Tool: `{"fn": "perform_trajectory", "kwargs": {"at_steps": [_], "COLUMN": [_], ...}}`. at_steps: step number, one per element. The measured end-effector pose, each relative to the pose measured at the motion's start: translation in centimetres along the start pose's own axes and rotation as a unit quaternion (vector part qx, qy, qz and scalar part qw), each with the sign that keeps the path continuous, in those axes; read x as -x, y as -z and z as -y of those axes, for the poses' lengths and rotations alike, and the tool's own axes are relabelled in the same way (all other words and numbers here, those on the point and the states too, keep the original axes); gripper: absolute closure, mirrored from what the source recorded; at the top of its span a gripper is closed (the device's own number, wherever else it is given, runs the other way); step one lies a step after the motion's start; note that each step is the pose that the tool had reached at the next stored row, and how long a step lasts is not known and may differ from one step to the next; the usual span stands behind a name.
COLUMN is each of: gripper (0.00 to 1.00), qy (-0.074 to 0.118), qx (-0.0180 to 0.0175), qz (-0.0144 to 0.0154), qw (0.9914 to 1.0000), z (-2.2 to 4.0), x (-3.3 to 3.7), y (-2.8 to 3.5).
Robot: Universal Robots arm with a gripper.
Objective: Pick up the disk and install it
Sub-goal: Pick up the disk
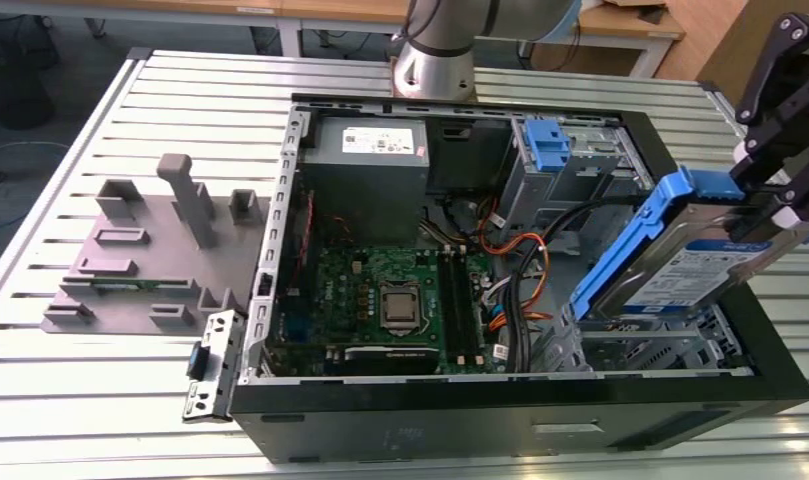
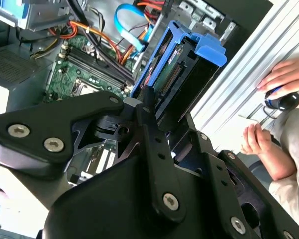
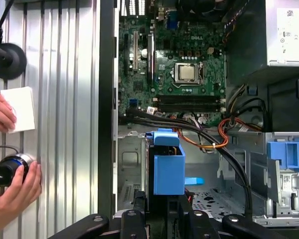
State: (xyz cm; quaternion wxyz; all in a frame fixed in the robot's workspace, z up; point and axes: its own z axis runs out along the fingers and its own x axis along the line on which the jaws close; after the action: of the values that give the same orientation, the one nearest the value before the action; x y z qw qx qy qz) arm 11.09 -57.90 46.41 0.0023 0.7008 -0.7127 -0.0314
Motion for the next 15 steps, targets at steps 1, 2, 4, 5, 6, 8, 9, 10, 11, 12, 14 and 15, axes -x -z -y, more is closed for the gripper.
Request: {"fn": "perform_trajectory", "kwargs": {"at_steps": [1, 2, 4, 5, 6, 8, 9, 10, 11, 12, 14, 15], "gripper": [0.65, 0.65, 0.65, 0.65, 0.65, 0.65, 0.65, 0.65, 0.65, 0.65, 0.65, 0.65], "qy": [0.001, 0.001, 0.003, 0.003, 0.004, 0.004, 0.004, 0.004, 0.004, 0.004, 0.004, 0.004], "qx": [0.0, 0.0001, 0.0001, 0.0001, 0.0002, 0.0002, 0.0001, 0.0002, 0.0001, 0.0002, 0.0001, 0.0001], "qz": [0.0, -0.0002, -0.0002, -0.0003, -0.0004, -0.0004, -0.0004, -0.0004, -0.0003, -0.0002, -0.0003, -0.0003], "qw": [1.0, 1.0, 1.0, 0.99999, 0.99999, 0.99999, 0.99999, 0.99999, 0.99999, 0.99999, 0.99999, 0.99999], "z": [0.18, 0.35, 0.63, 0.76, 0.83, 0.84, 0.84, 0.84, 0.84, 0.84, 0.85, 0.86], "x": [0.0, 0.0, 0.0, 0.0, 0.0, 0.0, 0.0, -0.01, -0.01, -0.01, -0.01, -0.02], "y": [-0.04, -0.08, -0.21, -0.27, -0.33, -0.38, -0.38, -0.39, -0.4, -0.45, -0.62, -0.69]}}
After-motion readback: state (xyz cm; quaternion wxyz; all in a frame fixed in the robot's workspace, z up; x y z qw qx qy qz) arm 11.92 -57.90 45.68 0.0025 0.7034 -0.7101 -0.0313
